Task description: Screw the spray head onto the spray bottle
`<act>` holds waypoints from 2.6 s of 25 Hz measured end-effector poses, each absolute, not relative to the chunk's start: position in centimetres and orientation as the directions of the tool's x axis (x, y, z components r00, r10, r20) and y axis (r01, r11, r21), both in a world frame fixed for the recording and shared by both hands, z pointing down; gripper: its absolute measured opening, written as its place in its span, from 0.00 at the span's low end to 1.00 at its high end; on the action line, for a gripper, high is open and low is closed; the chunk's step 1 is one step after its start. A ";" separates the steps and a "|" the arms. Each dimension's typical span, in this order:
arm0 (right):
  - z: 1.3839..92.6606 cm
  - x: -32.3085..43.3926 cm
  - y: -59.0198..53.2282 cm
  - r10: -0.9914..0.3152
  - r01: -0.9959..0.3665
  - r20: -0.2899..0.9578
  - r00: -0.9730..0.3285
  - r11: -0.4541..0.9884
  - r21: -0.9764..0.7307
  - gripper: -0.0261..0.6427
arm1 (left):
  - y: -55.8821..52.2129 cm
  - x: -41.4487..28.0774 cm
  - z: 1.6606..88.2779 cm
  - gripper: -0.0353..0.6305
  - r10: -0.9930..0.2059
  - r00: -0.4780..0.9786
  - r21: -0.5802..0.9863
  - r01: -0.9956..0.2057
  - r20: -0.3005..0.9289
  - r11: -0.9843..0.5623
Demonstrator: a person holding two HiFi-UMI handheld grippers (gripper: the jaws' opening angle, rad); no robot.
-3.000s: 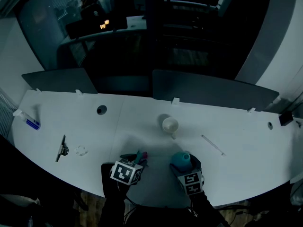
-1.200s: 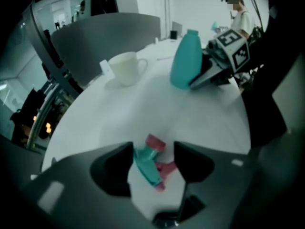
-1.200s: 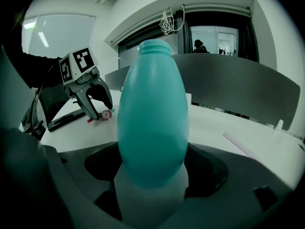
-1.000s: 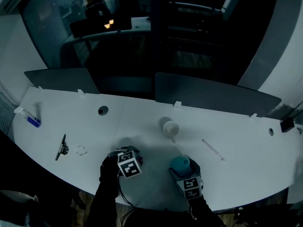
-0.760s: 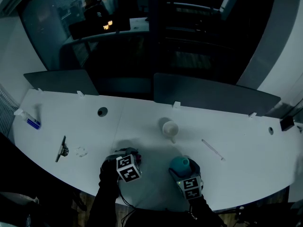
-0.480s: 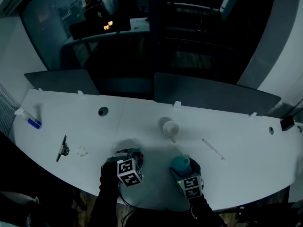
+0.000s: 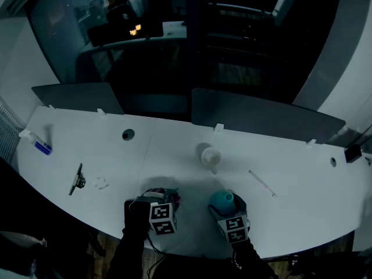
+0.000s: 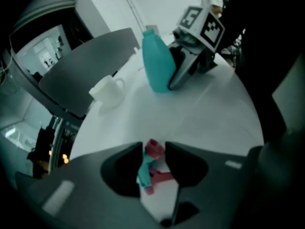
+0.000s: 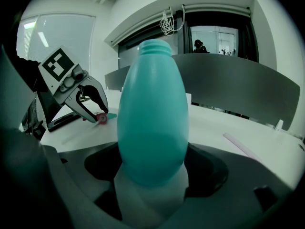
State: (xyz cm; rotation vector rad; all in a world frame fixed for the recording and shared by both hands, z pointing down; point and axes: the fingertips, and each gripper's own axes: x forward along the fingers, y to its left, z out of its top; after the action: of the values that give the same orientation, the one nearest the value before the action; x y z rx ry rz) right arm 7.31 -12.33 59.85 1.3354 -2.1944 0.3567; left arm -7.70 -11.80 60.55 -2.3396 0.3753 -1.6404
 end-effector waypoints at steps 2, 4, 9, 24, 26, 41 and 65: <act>59.8 7.4 -12.3 -0.736 -0.880 0.574 -0.359 0.471 0.054 0.65 | -11.6 -7.7 59.9 0.31 -0.341 0.353 -0.322 -0.113 0.872 -0.940; 59.7 7.3 -12.3 -0.734 -0.880 0.574 -0.364 0.473 0.048 0.65 | -11.5 -7.8 59.2 0.38 -0.325 0.376 -0.278 -0.176 0.868 -0.944; 59.8 7.2 -12.3 -0.737 -0.878 0.567 -0.367 0.476 0.051 0.65 | -12.8 -9.8 56.5 0.39 -0.333 0.417 -0.022 -0.595 0.846 -0.803; 59.5 6.9 -12.1 -0.727 -0.869 0.570 -0.381 0.492 0.047 0.65 | -14.9 -9.6 60.2 0.25 -0.339 0.313 0.080 -0.829 0.887 -0.554; 59.5 6.9 -12.1 -0.727 -0.867 0.570 -0.382 0.495 0.050 0.65 | -14.6 -9.5 60.2 0.25 -0.310 0.335 0.068 -0.769 0.890 -0.636; 59.8 7.0 -12.2 -0.730 -0.866 0.565 -0.384 0.497 0.055 0.65 | -13.5 -9.6 57.8 0.29 -0.221 0.333 0.068 -0.676 0.917 -0.734; 59.9 7.1 -12.3 -0.735 -0.876 0.569 -0.369 0.479 0.051 0.65 | -11.4 -7.9 62.0 0.28 -0.071 0.336 0.200 -0.703 0.939 -0.682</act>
State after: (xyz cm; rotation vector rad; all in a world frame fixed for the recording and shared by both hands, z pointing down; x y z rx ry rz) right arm 7.08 -12.34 59.91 1.3299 -2.2026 0.3536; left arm -7.92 -11.40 62.04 -2.9960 1.0092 -2.0427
